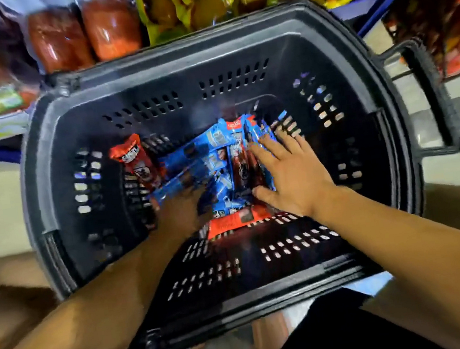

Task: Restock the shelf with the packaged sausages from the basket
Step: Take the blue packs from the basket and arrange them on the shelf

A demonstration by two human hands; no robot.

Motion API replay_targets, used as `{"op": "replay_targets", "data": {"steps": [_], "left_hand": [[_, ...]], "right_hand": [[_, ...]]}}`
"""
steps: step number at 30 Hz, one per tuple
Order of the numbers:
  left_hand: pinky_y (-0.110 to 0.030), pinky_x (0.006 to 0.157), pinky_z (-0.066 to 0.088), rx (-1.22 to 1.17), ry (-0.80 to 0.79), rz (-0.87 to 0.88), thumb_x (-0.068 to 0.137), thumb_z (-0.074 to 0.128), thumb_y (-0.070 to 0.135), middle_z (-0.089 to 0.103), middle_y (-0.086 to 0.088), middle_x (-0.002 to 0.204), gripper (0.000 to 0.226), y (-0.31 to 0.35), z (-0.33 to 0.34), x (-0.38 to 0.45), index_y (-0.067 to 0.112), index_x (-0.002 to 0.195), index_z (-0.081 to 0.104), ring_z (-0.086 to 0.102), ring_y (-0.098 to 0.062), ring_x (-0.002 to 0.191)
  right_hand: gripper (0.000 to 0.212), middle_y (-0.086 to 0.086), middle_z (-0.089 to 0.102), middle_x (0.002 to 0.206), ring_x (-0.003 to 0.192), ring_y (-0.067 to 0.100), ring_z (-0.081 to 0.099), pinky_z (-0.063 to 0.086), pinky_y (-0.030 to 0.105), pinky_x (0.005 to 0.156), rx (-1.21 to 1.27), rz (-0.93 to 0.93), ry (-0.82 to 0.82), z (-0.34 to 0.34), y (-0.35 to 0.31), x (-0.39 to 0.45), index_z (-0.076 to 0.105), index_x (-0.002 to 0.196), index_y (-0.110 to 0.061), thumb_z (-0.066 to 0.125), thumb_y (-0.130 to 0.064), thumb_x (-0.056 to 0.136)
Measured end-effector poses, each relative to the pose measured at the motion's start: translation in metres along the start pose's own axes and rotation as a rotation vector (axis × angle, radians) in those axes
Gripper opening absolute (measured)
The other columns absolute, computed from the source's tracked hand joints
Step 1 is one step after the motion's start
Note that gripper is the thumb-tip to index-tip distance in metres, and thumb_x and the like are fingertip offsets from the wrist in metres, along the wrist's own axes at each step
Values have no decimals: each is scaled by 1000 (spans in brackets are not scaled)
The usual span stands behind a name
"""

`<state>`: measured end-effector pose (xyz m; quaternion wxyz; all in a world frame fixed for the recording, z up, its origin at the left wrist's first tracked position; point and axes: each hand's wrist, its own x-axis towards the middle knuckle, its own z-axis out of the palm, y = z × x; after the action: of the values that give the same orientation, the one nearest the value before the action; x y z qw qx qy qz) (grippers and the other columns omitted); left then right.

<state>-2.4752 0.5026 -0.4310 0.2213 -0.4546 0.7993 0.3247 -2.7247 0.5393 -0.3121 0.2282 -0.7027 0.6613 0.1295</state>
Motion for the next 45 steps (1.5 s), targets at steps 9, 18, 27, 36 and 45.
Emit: {"op": "replay_targets", "data": {"steps": [9, 18, 27, 36, 45], "left_hand": [[-39, 73, 53, 37, 112, -32, 84, 69, 27, 70, -13, 104, 24, 2, 7, 4, 17, 106, 71, 68, -35, 91], [-27, 79, 44, -431, -65, 134, 92, 63, 24, 64, 2, 100, 25, 51, -89, -9, 16, 116, 63, 58, -16, 94], [-30, 99, 45, -231, 21, 214, 89, 67, 26, 65, -2, 123, 39, 49, -114, -11, 20, 128, 61, 60, -16, 111], [-28, 96, 47, -492, 507, -74, 83, 68, 20, 69, -10, 114, 39, 8, -92, 40, 7, 120, 64, 65, -25, 105], [-29, 105, 32, -347, 276, -60, 85, 69, 15, 48, -15, 143, 64, 32, -68, 108, 7, 142, 41, 45, -30, 130]], "right_hand": [[97, 6, 24, 162, 150, 32, 14, 13, 48, 121, 186, 25, -60, 17, -5, 20, 20, 156, -21, 26, -72, 74], [63, 7, 49, 145, 136, 21, 43, 28, 25, 110, 583, 25, 41, -19, 4, 29, 49, 143, -17, 72, -30, 86], [41, -1, 69, 117, 110, 21, 63, 49, 34, 95, 470, 8, -215, -13, 6, 18, 66, 123, -27, 73, -37, 85], [19, 1, 74, 88, 73, 12, 72, 60, 30, 66, 1155, 561, -201, 13, 33, 19, 68, 88, -18, 66, -36, 93], [11, -5, 73, 64, 54, 7, 69, 52, 23, 47, 1503, 760, -172, 10, 37, 16, 62, 98, -18, 58, -28, 98]]}}
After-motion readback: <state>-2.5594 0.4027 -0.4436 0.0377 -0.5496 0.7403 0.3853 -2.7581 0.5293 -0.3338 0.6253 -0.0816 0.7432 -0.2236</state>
